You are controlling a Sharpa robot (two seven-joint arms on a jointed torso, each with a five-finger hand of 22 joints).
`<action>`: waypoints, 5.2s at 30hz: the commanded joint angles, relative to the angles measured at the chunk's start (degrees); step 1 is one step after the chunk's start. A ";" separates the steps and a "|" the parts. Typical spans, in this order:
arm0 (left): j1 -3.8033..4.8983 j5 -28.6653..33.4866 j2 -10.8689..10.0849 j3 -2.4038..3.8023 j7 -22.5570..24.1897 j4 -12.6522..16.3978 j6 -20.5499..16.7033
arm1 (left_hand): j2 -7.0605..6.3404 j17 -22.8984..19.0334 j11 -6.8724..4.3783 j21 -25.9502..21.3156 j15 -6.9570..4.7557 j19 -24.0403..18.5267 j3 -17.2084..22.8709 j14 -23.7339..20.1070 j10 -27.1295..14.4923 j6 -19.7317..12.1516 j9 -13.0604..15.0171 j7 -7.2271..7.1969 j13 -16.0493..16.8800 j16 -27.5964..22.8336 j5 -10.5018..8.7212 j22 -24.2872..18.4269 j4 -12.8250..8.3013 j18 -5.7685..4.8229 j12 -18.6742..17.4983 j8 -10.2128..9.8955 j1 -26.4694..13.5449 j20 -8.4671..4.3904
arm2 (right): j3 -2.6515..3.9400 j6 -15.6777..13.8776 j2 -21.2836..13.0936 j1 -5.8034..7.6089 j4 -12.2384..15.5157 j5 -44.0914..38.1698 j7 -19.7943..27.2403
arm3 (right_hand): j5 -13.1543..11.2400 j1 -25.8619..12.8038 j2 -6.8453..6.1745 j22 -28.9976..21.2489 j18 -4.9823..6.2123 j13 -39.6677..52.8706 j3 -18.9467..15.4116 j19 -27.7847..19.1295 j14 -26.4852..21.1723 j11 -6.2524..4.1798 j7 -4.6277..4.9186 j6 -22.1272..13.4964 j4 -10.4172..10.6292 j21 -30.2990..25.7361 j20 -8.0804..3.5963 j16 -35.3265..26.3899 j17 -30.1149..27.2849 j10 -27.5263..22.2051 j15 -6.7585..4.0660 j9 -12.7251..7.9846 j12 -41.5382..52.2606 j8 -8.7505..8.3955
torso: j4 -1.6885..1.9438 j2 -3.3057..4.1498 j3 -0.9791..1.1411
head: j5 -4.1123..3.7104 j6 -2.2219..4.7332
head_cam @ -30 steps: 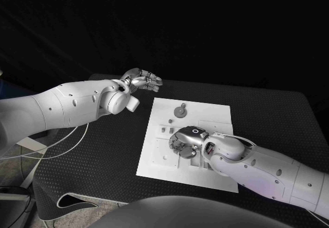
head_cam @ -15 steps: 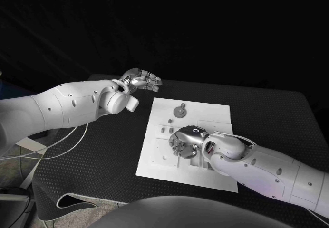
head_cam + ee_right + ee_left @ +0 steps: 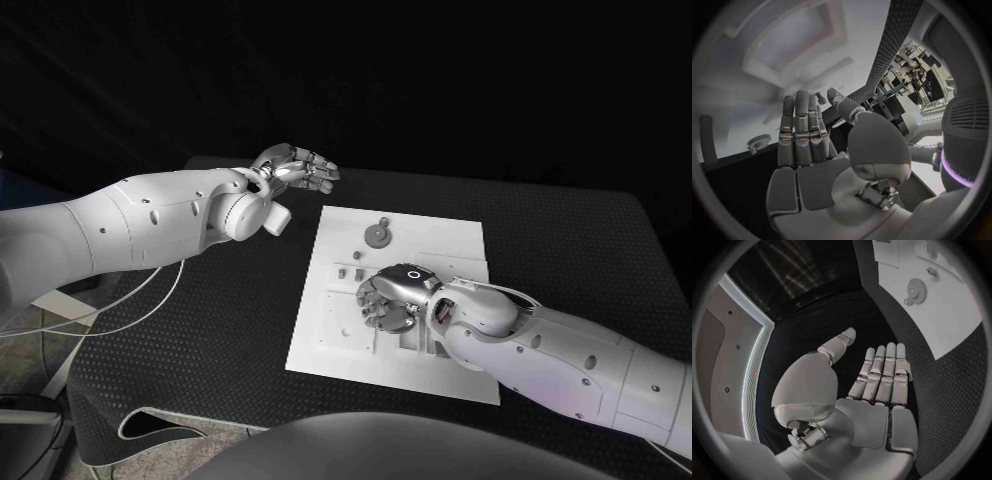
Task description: Assemble the parts on the task board
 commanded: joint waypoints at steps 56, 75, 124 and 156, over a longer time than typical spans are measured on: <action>0.03 -0.14 -0.70 0.00 0.80 -1.21 0.74 | -0.09 0.20 0.16 0.37 0.07 -0.02 -0.38 0.22 0.06 -0.44 -0.08 1.17 -0.20 -0.42 -0.16 -0.15 0.09 0.52 0.07 0.39 0.54 0.29 | 1.01 2.76 -12.41 6.63 2.61 -6.94 -1.88 | 0.19 1.12 -2.12 5.57 0.77 -5.25 0.22 10.01 5.92 1.78 0.30 -1.93 0.59 5.15 -4.41 15.69 7.60 -8.27 1.56 -1.53 -0.95 0.00 | 0.01 -0.02 0.01 | -1.78 0.52; 0.03 -0.15 -0.67 0.00 0.80 -1.35 0.75 | -0.05 0.25 0.16 0.38 0.06 -0.02 -0.41 0.23 0.08 -0.46 -0.09 1.18 -0.25 -0.47 -0.16 -0.19 0.16 0.51 0.07 0.41 0.46 0.29 | 0.65 3.26 -11.50 5.90 2.50 -6.50 -1.34 | 0.15 0.38 1.42 6.95 0.77 -4.60 -0.73 12.04 7.36 -0.44 -1.39 2.90 0.16 6.46 -5.52 19.60 8.14 -1.27 -0.54 -1.73 0.90 1.76 | -0.15 -0.03 -0.03 | -1.73 0.12; 0.03 -0.25 -0.54 0.00 0.88 -1.33 0.78 | -0.02 0.36 0.17 0.38 0.06 -0.03 -0.44 0.24 0.06 -0.51 -0.14 1.18 -0.37 -0.58 -0.15 -0.28 0.21 0.50 0.05 0.46 0.42 0.28 | 3.91 -3.95 -13.35 6.09 11.81 -10.96 -3.98 | 0.15 4.39 4.97 7.24 0.77 -1.04 8.66 13.79 7.57 -3.17 -3.25 7.45 0.11 10.32 -6.77 25.93 8.39 6.17 -3.17 0.22 2.41 3.75 | -0.17 -0.01 -0.04 | -1.07 0.21; 0.04 -0.27 0.66 0.01 0.83 -1.51 1.20 | 0.01 0.46 0.17 0.39 0.06 -0.04 -0.47 0.23 0.07 -0.55 -0.18 1.19 -0.47 -0.68 -0.15 -0.34 0.23 0.49 0.05 0.49 0.41 0.27 | 0.45 1.18 -0.50 0.65 8.53 -8.61 -1.45 | 0.15 3.93 5.24 7.19 0.77 -0.64 9.08 13.55 7.31 -3.16 -3.16 7.14 0.02 10.79 -6.82 26.36 8.09 6.02 -3.17 0.61 2.07 3.63 | -0.08 0.00 -0.02 | 0.98 0.00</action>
